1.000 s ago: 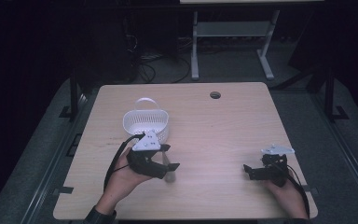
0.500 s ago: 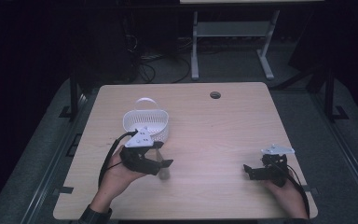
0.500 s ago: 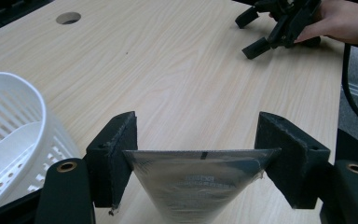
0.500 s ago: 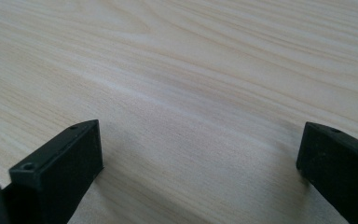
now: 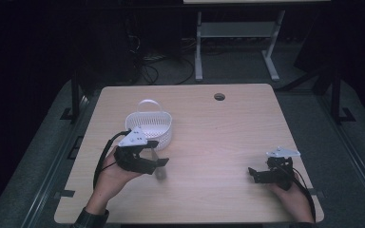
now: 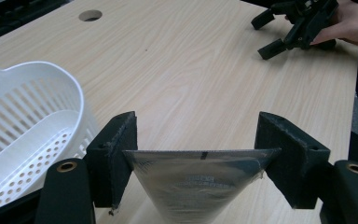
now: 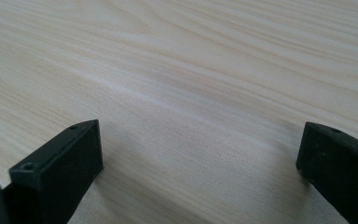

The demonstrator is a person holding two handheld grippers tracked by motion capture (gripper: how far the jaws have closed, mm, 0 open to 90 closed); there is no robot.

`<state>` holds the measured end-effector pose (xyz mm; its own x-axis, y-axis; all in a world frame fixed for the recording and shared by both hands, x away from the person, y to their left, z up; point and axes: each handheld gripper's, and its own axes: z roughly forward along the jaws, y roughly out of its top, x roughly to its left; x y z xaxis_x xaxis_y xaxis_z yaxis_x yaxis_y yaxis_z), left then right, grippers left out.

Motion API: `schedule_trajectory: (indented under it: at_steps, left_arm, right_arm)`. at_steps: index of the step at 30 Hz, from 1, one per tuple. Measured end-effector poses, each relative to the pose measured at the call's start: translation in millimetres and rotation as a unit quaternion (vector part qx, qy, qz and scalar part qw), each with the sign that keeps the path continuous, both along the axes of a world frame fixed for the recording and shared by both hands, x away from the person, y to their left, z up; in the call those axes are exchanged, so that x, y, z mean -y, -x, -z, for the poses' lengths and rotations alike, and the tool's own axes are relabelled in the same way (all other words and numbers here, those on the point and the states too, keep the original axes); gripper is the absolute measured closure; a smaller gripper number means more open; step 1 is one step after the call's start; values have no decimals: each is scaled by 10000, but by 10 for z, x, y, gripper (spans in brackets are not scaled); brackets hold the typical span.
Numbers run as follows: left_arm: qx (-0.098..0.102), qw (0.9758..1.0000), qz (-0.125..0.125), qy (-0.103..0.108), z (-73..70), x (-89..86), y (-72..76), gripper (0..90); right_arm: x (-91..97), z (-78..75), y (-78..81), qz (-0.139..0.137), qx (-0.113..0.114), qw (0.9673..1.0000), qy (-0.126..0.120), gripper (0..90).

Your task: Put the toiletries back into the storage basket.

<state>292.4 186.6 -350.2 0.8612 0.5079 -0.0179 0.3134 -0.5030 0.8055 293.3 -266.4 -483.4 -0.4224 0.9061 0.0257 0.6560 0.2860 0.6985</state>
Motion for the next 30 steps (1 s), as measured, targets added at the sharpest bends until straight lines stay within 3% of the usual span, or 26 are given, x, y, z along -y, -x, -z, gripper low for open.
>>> schedule_trajectory:
  at_steps: [18, 30]
  left_arm:
    - [59, 9991, -428, 29, -48, -302, -72, 297]
    - [42, 9968, -801, 65, -79, -534, -186, 297]
  right_arm:
    - [0, 0, 0, 0, -1, 10000, 1, 0]
    - [0, -1, 0, -4, -3, 10000, -4, 0]
